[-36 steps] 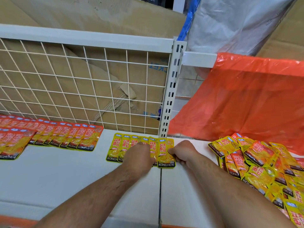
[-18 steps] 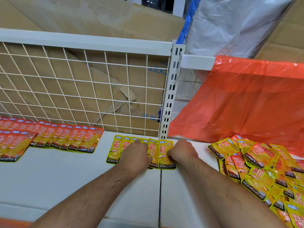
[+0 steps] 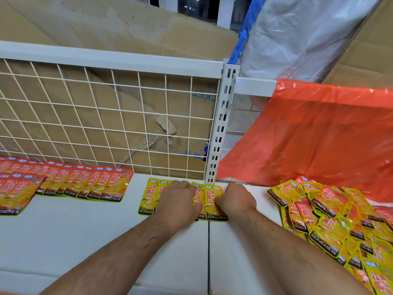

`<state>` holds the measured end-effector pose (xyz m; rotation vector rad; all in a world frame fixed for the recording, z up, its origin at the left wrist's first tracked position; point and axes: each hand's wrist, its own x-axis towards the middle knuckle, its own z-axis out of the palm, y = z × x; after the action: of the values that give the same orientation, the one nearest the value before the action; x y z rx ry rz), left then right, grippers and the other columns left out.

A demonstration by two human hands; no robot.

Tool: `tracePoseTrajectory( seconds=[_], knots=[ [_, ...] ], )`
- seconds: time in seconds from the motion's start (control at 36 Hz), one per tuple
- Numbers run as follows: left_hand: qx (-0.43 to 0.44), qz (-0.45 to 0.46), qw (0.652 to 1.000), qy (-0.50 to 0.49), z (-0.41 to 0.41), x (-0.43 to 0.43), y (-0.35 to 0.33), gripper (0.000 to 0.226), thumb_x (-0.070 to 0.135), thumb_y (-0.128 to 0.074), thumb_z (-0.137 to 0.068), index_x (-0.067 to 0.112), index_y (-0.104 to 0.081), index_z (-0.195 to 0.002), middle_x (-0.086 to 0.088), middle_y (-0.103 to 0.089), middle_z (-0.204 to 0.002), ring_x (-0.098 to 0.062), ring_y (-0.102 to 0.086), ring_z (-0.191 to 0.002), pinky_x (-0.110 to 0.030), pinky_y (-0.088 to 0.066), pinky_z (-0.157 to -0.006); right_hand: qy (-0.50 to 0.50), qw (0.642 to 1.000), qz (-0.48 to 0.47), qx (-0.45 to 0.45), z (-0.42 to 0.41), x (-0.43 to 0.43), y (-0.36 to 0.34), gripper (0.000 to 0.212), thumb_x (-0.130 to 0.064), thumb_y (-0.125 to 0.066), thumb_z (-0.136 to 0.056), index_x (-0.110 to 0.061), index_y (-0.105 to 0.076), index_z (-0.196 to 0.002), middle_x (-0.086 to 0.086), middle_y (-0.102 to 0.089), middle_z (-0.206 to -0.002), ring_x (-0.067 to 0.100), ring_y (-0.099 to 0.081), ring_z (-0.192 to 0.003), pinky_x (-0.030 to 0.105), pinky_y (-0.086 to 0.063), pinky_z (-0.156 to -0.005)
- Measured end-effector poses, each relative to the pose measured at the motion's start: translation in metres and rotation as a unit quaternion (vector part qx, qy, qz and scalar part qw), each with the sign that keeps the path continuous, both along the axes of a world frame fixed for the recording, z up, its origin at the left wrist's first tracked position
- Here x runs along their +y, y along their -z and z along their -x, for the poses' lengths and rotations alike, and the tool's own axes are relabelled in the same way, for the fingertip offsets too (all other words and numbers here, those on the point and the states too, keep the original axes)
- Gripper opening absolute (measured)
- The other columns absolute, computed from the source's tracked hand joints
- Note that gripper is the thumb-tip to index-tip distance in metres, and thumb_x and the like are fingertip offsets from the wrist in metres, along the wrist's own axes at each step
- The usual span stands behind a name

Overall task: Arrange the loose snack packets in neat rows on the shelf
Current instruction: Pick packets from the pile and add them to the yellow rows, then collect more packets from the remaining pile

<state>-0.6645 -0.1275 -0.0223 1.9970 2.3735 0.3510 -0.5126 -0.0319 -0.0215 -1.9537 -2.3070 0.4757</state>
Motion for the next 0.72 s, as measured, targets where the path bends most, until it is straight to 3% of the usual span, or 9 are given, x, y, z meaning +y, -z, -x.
tracePoseTrajectory(
  seconds=[0.14,0.22,0.33,0.44,0.58,0.72],
  knots=[
    [0.005,-0.011,0.999,0.045,-0.004,0.003,-0.001,0.054,0.054,-0.048,-0.086,0.027,-0.054,-0.133,0.007,-0.056,-0.130,-0.018,-0.044,-0.123,-0.036,-0.036,-0.104,-0.057,0.998,-0.036,0.002,-0.013,-0.020,0.002,0.033,-0.041,-0.055,-0.084,-0.018,-0.060,-0.107,0.005,-0.059,-0.111,0.027,-0.055,-0.111,0.035,-0.049,-0.084],
    [0.017,-0.004,0.996,0.082,-0.011,0.003,-0.001,0.057,0.055,-0.045,-0.086,0.027,-0.051,-0.135,0.005,-0.053,-0.136,-0.021,-0.043,-0.128,-0.037,-0.032,-0.108,-0.097,0.994,-0.053,-0.026,-0.027,-0.034,0.003,0.039,-0.044,-0.054,-0.086,-0.018,-0.059,-0.114,0.003,-0.056,-0.119,0.027,-0.048,-0.119,0.035,-0.045,-0.092],
    [0.008,-0.006,0.991,0.131,-0.023,0.006,0.004,0.070,0.058,-0.029,-0.076,0.024,-0.057,-0.131,-0.001,-0.054,-0.138,-0.025,-0.045,-0.128,-0.039,-0.031,-0.111,-0.106,0.989,-0.083,-0.057,-0.047,-0.056,-0.003,0.053,-0.053,-0.040,-0.083,-0.021,-0.058,-0.122,0.003,-0.055,-0.131,0.028,-0.046,-0.126,0.033,-0.041,-0.097],
    [-0.002,-0.017,0.985,0.169,-0.040,0.009,0.007,0.065,0.055,-0.036,-0.079,0.024,-0.057,-0.132,-0.001,-0.055,-0.136,-0.026,-0.045,-0.129,-0.038,-0.032,-0.111,-0.081,0.989,-0.101,-0.067,-0.068,-0.078,-0.009,0.051,-0.045,-0.058,-0.082,-0.016,-0.061,-0.124,0.012,-0.057,-0.133,0.035,-0.049,-0.124,0.038,-0.041,-0.101],
    [-0.009,0.003,0.978,0.209,-0.071,0.005,-0.001,0.069,0.059,-0.033,-0.081,0.025,-0.051,-0.138,0.001,-0.047,-0.145,-0.023,-0.039,-0.133,-0.035,-0.025,-0.113,-0.026,0.987,-0.141,-0.069,-0.100,-0.102,-0.010,0.054,-0.053,-0.045,-0.073,-0.020,-0.064,-0.112,0.007,-0.062,-0.124,0.032,-0.056,-0.117,0.042,-0.050,-0.094],
    [-0.012,-0.014,0.972,0.236,-0.112,-0.008,-0.008,0.071,0.061,-0.030,-0.081,0.027,-0.052,-0.138,0.001,-0.049,-0.145,-0.020,-0.041,-0.134,-0.040,-0.022,-0.115,-0.015,0.983,-0.150,-0.108,-0.143,-0.118,-0.014,0.062,-0.059,-0.042,-0.077,-0.025,-0.060,-0.125,0.005,-0.058,-0.136,0.029,-0.051,-0.128,0.048,-0.039,-0.104]
  ],
)
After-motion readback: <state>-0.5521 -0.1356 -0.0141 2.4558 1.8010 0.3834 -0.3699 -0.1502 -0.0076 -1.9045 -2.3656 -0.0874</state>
